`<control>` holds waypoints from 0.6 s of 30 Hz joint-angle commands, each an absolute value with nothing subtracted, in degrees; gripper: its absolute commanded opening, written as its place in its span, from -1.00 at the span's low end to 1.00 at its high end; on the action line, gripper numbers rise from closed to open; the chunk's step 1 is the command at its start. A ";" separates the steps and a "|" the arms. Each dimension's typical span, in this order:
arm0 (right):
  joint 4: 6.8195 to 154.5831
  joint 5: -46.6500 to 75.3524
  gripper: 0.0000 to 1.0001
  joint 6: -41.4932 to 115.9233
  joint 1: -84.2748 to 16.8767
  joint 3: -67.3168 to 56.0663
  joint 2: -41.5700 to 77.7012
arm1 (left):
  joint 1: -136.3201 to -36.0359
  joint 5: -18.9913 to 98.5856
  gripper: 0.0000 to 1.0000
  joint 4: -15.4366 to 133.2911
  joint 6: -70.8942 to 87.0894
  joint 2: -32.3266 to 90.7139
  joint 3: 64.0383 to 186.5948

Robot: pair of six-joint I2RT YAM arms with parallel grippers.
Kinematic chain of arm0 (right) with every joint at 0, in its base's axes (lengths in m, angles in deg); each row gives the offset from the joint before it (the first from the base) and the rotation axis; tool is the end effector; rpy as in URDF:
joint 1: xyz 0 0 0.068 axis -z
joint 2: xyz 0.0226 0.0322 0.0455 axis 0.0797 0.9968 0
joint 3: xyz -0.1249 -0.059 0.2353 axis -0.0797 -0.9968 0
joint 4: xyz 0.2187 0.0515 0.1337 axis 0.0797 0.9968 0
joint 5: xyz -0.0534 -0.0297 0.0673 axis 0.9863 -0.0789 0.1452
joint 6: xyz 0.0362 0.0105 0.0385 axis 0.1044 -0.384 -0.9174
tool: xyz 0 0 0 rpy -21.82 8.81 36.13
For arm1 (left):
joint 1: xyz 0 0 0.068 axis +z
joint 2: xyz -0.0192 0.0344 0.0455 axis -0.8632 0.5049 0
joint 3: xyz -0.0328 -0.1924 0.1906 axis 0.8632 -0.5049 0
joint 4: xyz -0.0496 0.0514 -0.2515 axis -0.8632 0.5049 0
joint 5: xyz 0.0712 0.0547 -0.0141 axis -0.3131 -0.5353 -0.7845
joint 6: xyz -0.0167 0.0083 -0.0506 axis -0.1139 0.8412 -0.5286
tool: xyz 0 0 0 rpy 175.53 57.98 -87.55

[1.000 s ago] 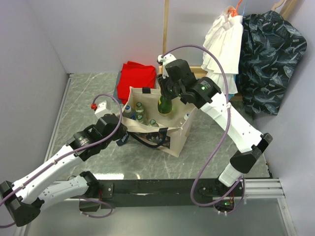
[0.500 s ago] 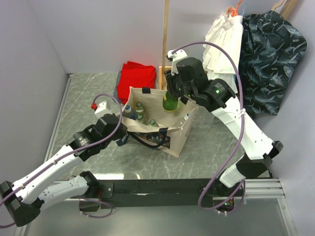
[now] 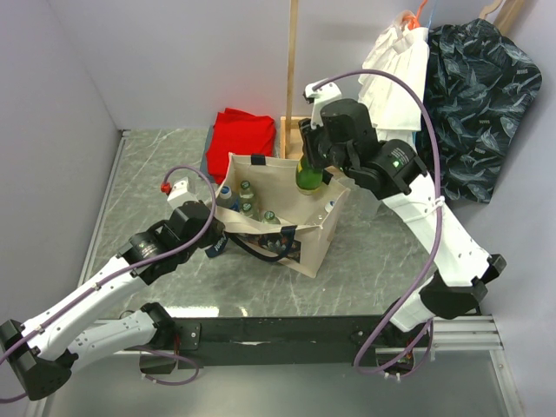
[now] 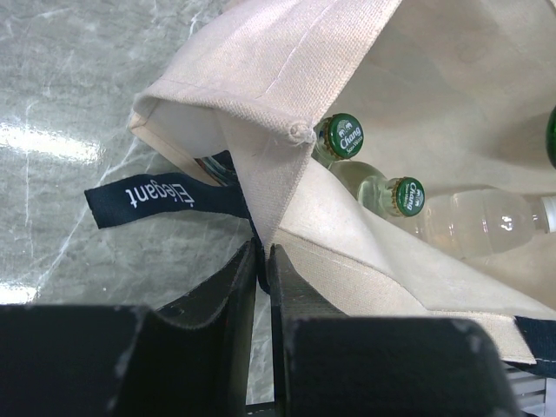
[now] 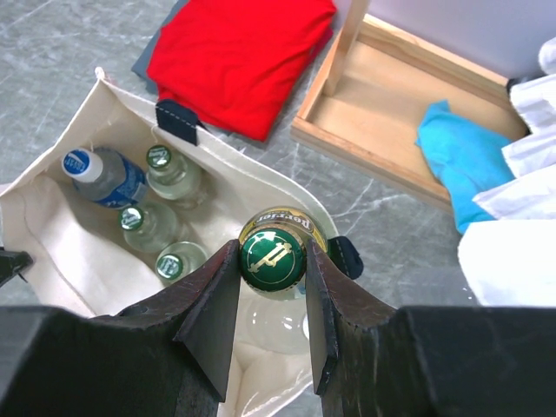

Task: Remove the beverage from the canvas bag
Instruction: Place the drink at the center of the board.

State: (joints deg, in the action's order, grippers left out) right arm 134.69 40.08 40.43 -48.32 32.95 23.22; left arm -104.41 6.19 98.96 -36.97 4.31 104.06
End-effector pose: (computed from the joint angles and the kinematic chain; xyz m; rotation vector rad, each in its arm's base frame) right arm 0.2151 0.1907 0.4967 -0.5036 1.9527 0.2050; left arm 0.1393 -0.1166 0.3142 -0.4683 2.1512 -0.5224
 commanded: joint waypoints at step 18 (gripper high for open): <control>126.42 47.74 -1.00 42.62 -48.69 39.68 15.39 | -104.50 6.66 -0.68 99.09 -35.96 4.24 104.48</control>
State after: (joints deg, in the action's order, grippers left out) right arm 135.13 43.90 40.98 -48.32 34.96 20.64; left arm -104.41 6.19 98.92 -36.97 4.29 104.06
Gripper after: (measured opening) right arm 0.397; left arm 0.162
